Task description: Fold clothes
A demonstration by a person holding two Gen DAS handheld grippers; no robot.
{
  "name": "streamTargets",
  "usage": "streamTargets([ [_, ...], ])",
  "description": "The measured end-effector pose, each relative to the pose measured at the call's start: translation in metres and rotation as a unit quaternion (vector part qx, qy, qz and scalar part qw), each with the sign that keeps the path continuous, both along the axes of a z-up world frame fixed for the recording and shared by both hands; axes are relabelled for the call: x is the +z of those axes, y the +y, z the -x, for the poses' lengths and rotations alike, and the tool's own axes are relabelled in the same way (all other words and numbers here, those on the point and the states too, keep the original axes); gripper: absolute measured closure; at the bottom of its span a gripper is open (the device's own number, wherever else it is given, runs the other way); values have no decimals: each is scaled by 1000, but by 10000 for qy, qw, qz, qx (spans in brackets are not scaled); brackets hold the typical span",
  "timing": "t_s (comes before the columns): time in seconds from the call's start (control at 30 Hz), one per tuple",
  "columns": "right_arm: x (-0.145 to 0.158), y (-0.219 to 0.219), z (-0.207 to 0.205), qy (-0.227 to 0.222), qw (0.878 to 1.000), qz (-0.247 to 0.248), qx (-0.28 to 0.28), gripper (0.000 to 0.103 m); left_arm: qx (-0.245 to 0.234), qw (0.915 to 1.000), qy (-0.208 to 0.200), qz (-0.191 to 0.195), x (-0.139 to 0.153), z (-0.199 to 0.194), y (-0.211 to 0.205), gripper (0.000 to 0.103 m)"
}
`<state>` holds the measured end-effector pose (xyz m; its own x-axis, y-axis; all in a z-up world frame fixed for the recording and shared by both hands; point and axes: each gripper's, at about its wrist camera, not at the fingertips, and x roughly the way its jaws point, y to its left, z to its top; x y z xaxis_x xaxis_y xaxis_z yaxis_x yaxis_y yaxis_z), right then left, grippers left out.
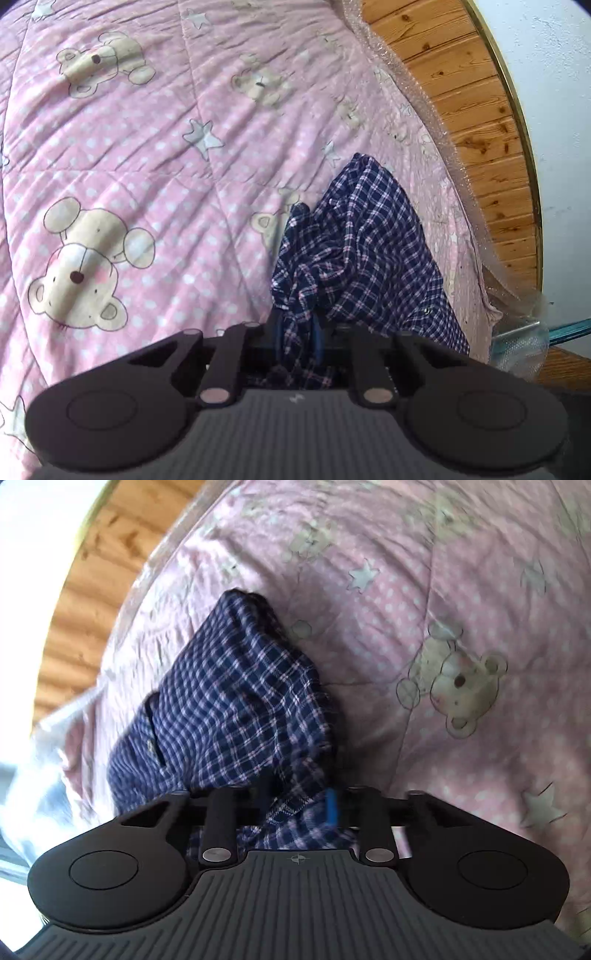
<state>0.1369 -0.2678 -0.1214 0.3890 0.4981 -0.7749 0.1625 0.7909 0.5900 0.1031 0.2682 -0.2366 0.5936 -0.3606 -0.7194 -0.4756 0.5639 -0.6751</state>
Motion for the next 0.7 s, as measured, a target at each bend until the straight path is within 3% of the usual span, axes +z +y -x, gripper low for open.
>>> streamTargets([
  [0.3,65,-2,52,-535,9980,-67,343,95,-510,9945,-900,-188,71,-20,24,95],
  [0.43,79,34,100,-361,9920,-207,1195,92,-843,9903,-908,-630,72,-76,49,93],
  [0.5,60,62,120,50,9804,-395,1929,83,-959,9899,-722,-758,59,-91,55,83],
  [0.53,47,73,128,312,9739,-438,2205,71,-829,9909,-742,-758,61,-79,55,79],
  [0.6,29,75,140,750,9705,-180,2283,68,-571,9924,-782,-758,65,-54,56,78],
  [0.7,49,44,137,423,9723,-444,2257,67,-182,9934,-842,-756,71,-17,56,56],
])
